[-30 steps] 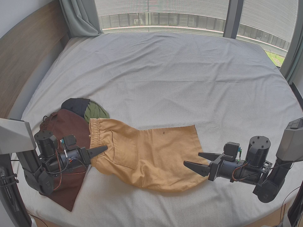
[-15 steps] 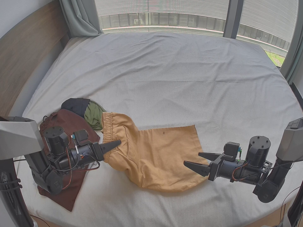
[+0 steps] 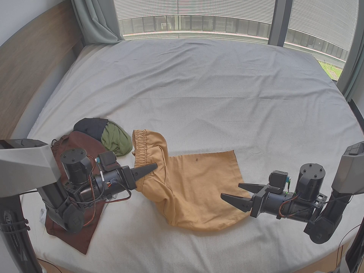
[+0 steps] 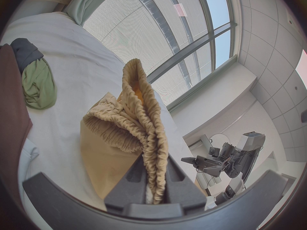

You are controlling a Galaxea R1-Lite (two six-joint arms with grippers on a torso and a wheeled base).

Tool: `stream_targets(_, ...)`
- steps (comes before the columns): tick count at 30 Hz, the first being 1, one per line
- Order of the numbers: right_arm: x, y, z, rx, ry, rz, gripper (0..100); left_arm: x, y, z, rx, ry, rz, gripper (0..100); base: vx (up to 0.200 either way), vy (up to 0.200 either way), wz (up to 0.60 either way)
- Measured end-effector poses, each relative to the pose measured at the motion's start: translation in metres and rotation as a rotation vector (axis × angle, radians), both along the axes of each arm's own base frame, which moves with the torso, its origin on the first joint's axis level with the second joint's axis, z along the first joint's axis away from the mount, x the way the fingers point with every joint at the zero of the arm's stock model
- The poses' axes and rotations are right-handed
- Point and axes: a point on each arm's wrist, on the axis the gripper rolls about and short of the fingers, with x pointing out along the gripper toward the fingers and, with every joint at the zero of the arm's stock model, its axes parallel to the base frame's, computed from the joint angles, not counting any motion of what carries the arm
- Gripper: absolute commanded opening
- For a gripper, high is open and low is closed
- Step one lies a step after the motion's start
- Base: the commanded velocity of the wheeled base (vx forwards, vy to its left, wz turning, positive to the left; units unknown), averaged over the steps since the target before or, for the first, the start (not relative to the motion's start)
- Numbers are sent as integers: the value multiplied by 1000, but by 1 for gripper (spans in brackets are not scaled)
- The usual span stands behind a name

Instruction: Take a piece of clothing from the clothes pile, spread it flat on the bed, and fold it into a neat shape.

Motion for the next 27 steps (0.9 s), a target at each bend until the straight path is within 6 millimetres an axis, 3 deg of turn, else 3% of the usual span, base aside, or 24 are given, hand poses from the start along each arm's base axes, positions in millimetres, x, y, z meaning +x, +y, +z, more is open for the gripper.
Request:
stream_targets(13, 1, 0, 1, 2, -3, -2, 100, 2, -26, 1, -39, 14, -50, 0, 0, 0, 0)
stream_targets(27, 10, -8, 7, 18, -33, -41, 100, 21, -55, -13, -112, 83, -96, 0, 0, 0, 0)
